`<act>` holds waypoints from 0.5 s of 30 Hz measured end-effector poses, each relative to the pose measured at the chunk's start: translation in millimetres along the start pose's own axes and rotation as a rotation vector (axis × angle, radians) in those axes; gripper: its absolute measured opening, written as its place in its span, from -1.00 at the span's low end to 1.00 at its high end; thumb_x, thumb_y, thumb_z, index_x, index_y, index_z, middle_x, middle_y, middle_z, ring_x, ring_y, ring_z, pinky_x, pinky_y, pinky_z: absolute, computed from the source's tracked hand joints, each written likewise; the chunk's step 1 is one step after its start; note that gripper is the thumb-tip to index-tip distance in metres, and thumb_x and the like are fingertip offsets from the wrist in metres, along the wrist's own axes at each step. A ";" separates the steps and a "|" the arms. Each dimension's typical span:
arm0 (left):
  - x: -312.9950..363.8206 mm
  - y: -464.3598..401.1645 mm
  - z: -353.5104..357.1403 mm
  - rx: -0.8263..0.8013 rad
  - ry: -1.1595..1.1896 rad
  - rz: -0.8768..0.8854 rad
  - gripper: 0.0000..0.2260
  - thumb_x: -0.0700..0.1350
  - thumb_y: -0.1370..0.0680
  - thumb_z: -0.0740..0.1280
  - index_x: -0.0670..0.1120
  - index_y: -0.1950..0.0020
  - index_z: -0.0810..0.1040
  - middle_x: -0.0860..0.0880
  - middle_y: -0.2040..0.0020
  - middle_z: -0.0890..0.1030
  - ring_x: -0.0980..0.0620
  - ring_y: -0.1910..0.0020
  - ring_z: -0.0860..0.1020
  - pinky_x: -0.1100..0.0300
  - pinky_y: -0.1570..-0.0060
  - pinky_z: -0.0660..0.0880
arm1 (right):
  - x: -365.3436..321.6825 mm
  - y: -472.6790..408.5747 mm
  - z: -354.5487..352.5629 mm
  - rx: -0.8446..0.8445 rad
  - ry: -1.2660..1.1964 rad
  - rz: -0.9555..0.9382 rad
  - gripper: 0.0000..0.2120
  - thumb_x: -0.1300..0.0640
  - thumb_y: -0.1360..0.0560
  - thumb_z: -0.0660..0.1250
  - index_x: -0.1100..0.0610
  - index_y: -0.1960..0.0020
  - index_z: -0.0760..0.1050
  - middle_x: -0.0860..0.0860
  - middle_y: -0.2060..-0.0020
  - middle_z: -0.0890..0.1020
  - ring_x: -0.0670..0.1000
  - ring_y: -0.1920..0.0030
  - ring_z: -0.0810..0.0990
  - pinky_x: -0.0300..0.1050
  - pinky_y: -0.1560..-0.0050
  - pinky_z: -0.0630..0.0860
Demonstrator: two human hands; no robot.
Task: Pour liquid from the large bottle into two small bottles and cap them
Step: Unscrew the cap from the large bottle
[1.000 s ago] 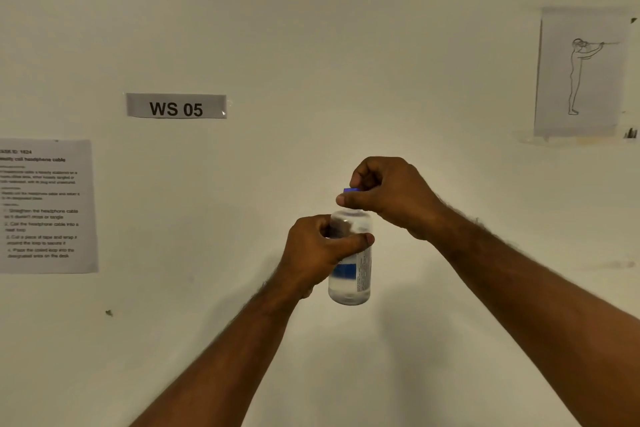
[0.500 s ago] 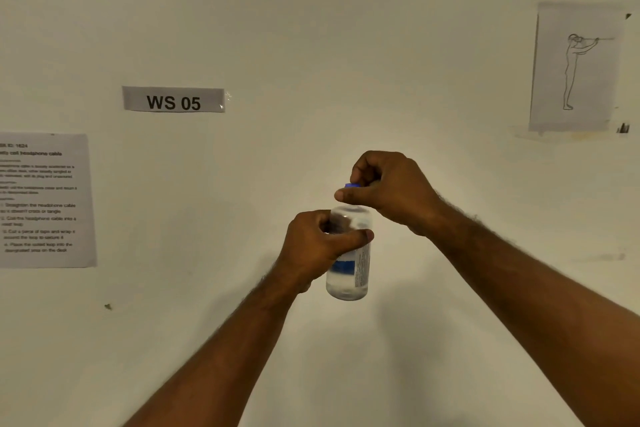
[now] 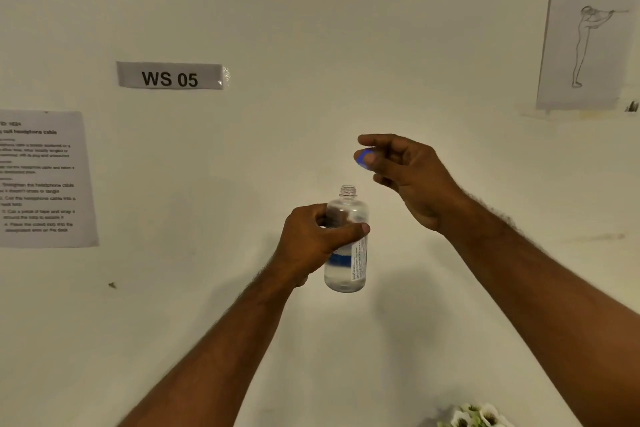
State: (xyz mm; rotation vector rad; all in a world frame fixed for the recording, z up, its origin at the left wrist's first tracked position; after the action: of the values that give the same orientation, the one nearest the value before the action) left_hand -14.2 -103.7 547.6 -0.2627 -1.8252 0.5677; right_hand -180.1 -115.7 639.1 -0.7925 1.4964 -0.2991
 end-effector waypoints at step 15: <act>-134.3 75.8 7.3 -0.008 -0.063 -0.204 -0.49 0.05 -0.32 0.65 0.00 -0.23 0.66 0.06 -0.11 0.72 0.06 -0.10 0.67 0.17 -0.12 0.60 | 195.2 143.0 -4.7 0.207 -0.012 0.309 -0.75 0.33 -0.39 0.56 0.16 0.02 0.56 0.13 0.05 0.73 0.06 0.02 0.71 -0.05 -0.12 0.64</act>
State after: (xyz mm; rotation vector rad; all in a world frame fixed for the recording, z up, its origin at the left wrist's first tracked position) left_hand 15.1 -100.8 396.0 -0.0631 -1.8887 0.4293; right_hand -207.1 -137.3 399.6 -0.3907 1.5230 -0.2112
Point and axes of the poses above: each hand's wrist, its own y-axis away from the middle knuckle, its own z-axis out of the palm, x = y × z, the point moved 7 cm from there along -y, towards the middle knuckle
